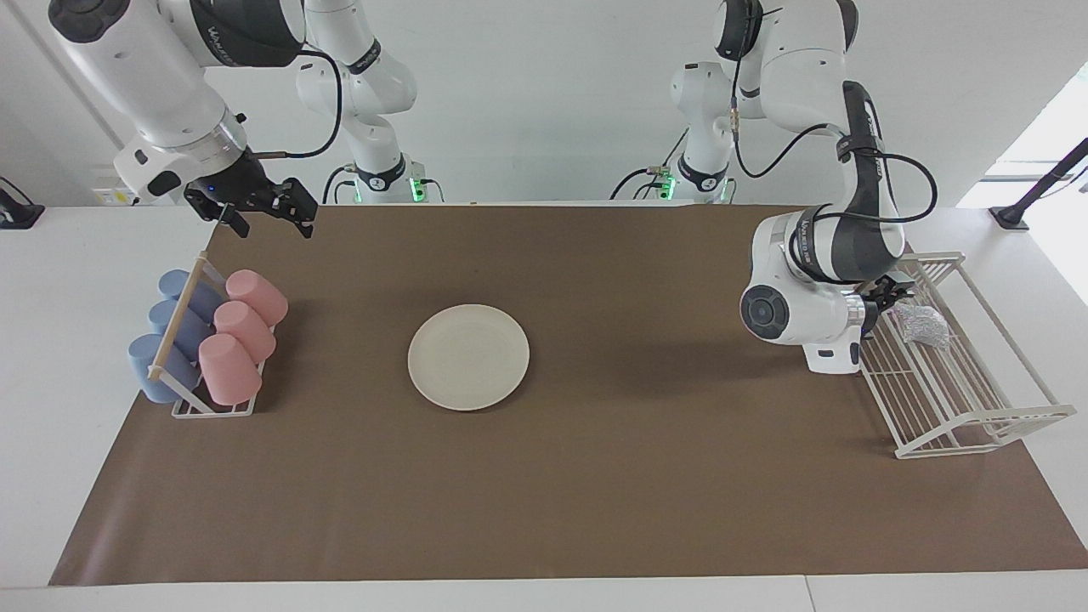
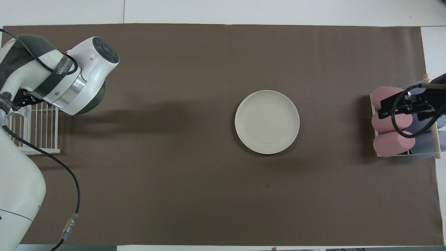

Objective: Wipe plate with sponge
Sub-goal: 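Carry the pouch back into the wire basket with the left gripper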

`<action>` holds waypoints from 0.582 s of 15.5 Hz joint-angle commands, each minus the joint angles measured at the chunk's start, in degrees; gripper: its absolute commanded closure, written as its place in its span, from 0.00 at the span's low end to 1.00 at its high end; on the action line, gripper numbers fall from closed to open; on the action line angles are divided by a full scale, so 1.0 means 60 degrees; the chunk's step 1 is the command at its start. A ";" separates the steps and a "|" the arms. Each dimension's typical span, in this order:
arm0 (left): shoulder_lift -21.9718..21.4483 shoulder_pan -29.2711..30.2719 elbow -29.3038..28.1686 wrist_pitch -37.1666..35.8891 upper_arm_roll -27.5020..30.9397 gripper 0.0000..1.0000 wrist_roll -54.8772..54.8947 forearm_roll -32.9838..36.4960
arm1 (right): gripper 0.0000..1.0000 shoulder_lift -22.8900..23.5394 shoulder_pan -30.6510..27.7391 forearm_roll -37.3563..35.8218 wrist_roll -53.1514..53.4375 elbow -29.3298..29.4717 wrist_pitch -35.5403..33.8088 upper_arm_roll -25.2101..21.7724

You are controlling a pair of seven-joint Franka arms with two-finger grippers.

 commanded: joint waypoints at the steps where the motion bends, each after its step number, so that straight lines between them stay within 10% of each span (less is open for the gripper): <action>1: -0.1045 0.0502 -0.0036 0.0824 -0.0035 0.00 0.0344 -0.1377 | 0.00 -0.0163 -0.0048 0.0161 0.0182 -0.0217 0.0074 0.0050; 9: -0.2613 0.0941 0.0038 0.1104 -0.0005 0.00 0.2130 -0.5258 | 0.00 -0.0163 -0.0048 0.0161 0.0197 -0.0203 0.0088 0.0050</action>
